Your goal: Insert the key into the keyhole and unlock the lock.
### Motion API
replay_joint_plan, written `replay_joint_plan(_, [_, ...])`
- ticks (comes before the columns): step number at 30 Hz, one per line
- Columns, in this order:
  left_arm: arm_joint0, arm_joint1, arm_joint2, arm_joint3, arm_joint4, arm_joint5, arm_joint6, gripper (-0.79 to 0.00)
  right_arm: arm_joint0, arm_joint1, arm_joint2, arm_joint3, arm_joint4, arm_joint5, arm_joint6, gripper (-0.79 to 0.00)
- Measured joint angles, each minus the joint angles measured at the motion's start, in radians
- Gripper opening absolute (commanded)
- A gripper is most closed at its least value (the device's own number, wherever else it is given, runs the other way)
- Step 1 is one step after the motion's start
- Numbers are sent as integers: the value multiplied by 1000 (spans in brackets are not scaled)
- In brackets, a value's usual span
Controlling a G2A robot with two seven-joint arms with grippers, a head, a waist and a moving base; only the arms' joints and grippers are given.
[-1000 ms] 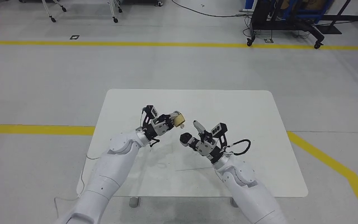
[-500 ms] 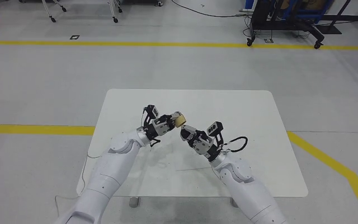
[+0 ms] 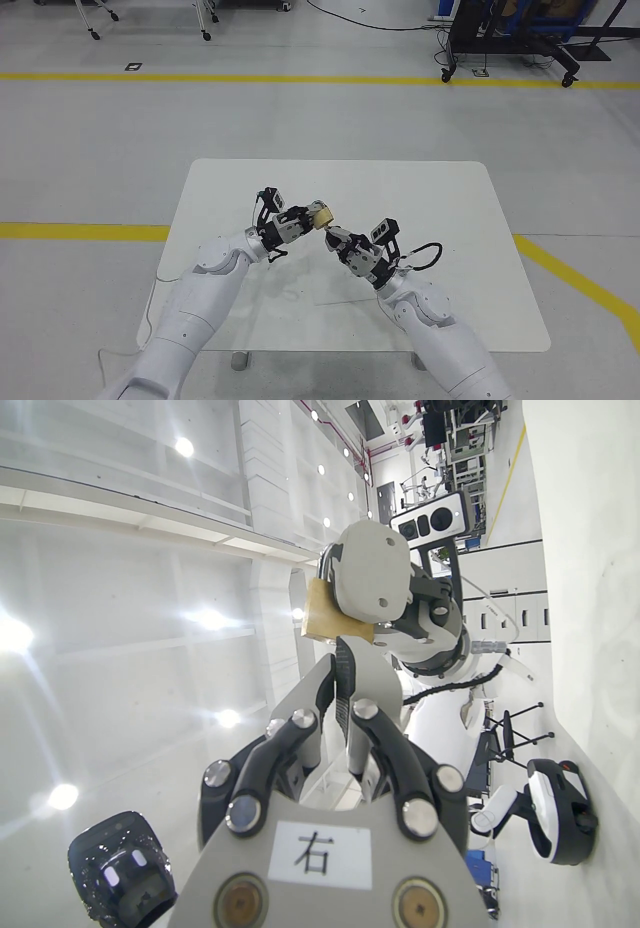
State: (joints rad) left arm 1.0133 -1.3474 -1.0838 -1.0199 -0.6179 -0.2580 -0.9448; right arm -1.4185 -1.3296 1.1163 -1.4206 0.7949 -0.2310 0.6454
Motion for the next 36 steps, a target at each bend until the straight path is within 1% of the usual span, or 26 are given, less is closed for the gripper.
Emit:
replay_joint_plan(5, [0, 1, 1, -6, 26, -25, -4, -785, -7, -4, 1, 1, 81, 27, 33, -785])
replay_joint_plan(10, [0, 5, 6, -24, 102, -80, 14, -785, -2, -13, -3, 34, 260, 106, 100, -785])
replay_joint_plan(18, [16, 9, -13, -50, 120, -137, 48, -785, 23, -21, -8, 78, 290, 106, 132, -785])
replay_joint_plan(19, [17, 10, -15, -52, 119, -139, 49, -785, 23, -20, -7, 78, 289, 105, 135, -773])
replay_joint_plan(20, [18, 10, -16, -52, 119, -139, 50, -785, 23, -20, -5, 78, 286, 104, 138, -520])
replay_joint_plan(21, [20, 10, -17, -52, 117, -134, 52, -785, 24, -19, -3, 79, 273, 103, 138, -440])
replay_joint_plan(23, [21, 10, -18, -48, 110, -114, 55, -785, 24, -17, -1, 75, 234, 98, 130, -360])
replay_joint_plan(24, [20, 10, -18, -46, 110, -103, 60, -785, 22, -16, -2, 69, 214, 95, 123, -339])
replay_joint_plan(26, [19, 10, -17, -46, 112, -98, 64, -785, 16, -16, -2, 58, 199, 92, 117, -329])
replay_joint_plan(27, [20, 10, -18, -47, 111, -98, 65, -785, 13, -15, -1, 53, 192, 88, 114, -311])
replay_joint_plan(28, [20, 10, -18, -47, 111, -98, 67, -785, 11, -14, 1, 50, 184, 84, 109, -262])
replay_joint_plan(29, [20, 11, -19, -47, 111, -97, 68, -785, 8, -13, 5, 47, 171, 78, 100, -179])
replay_joint_plan(30, [20, 11, -19, -46, 111, -92, 70, -785, 6, -11, 11, 42, 137, 66, 78, -148])
replay_joint_plan(33, [17, 13, -16, -42, 137, -70, 75, -785, -15, -1, 37, 6, 35, 32, 25, -117])
replay_joint_plan(35, [14, 14, -10, -40, 164, -55, 76, -785, -37, 11, 76, -28, -67, -9, -35, -43])
replay_joint_plan(36, [12, 15, -5, -41, 184, -47, 76, -785, -57, 20, 105, -62, -164, -30, -89, 0])
